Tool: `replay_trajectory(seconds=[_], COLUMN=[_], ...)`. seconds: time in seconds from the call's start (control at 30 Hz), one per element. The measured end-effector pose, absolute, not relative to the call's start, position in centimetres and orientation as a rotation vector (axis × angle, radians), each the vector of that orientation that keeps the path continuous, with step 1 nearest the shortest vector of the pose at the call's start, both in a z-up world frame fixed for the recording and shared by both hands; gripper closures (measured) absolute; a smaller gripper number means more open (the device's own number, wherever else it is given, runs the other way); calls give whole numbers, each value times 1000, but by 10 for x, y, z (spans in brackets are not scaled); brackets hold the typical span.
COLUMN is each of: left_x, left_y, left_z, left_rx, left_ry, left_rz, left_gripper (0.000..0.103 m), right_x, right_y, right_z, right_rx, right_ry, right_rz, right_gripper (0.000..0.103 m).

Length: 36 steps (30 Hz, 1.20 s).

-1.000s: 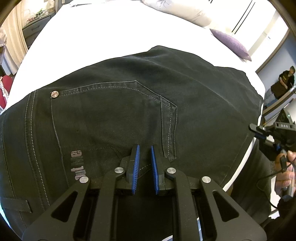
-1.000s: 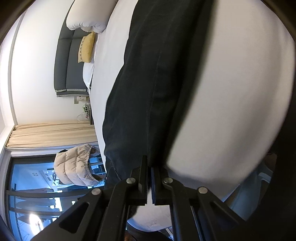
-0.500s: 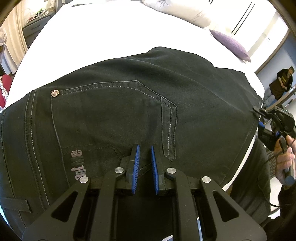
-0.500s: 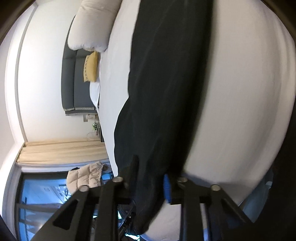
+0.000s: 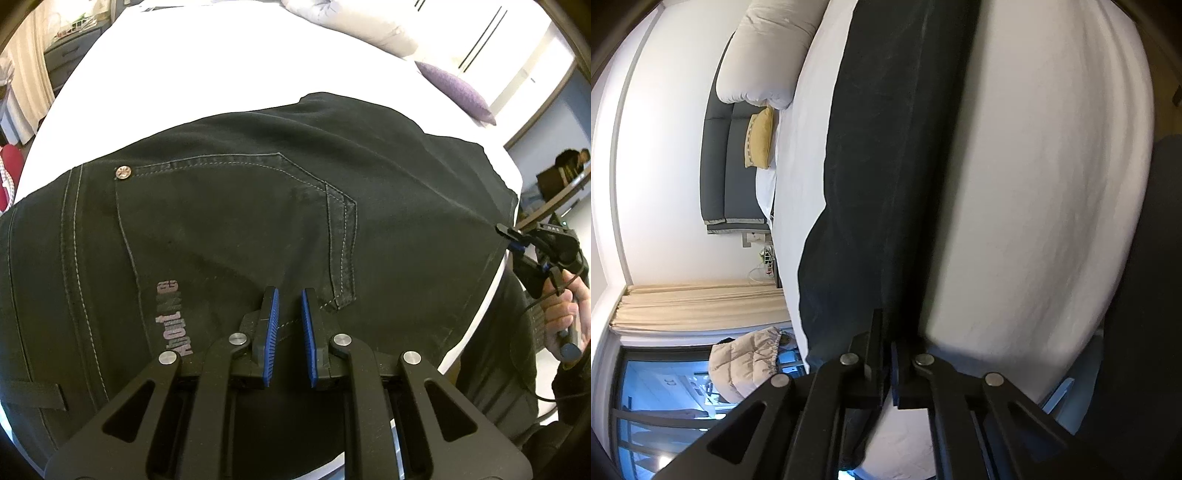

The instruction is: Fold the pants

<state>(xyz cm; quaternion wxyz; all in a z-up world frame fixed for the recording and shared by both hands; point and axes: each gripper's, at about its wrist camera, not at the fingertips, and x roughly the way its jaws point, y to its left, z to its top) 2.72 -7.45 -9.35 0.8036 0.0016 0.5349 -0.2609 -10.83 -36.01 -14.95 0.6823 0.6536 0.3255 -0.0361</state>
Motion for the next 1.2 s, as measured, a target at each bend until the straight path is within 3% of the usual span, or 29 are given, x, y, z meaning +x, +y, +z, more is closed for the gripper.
replay_trajectory(seconds=[0.13, 0.4, 0.47, 0.5, 0.57, 0.67, 0.7, 0.83, 1.0, 1.13, 1.2], left_x=[25, 24, 22, 22, 21, 20, 20, 21, 22, 21, 20], left_y=[-73, -69, -70, -70, -69, -68, -68, -64, -61, -60, -61], left_z=[-94, -94, -94, -94, -94, -94, -95, -95, -96, -96, -96], left_rx=[-2, -4, -5, -4, -6, -12, -12, -20, -26, -32, -28], left_ry=[1142, 1135, 1133, 1133, 1132, 1130, 1130, 1129, 1124, 1123, 1123], left_rz=[-560, -559, -556, -556, -556, -557, -559, -564, -565, -557, -549], left_gripper=[91, 91, 91, 91, 91, 91, 90, 91, 91, 91, 91], right_x=[-117, -73, -44, -32, -10, 0, -2, -32, -84, -67, -34], right_y=[-355, -305, -280, -270, -249, -237, -240, -305, -414, -418, -386], right_z=[-130, -64, -69, -72, -91, -132, -141, -160, -140, -94, -82], right_rx=[1446, 1218, 1252, 1241, 1255, 1303, 1303, 1407, 1441, 1378, 1328], right_ry=[780, 813, 822, 836, 891, 999, 1016, 891, 667, 618, 684], right_rz=[-113, 122, 281, 321, 383, 357, 325, 159, -174, -89, 55], right_gripper=[68, 67, 71, 82, 92, 95, 103, 103, 103, 98, 98])
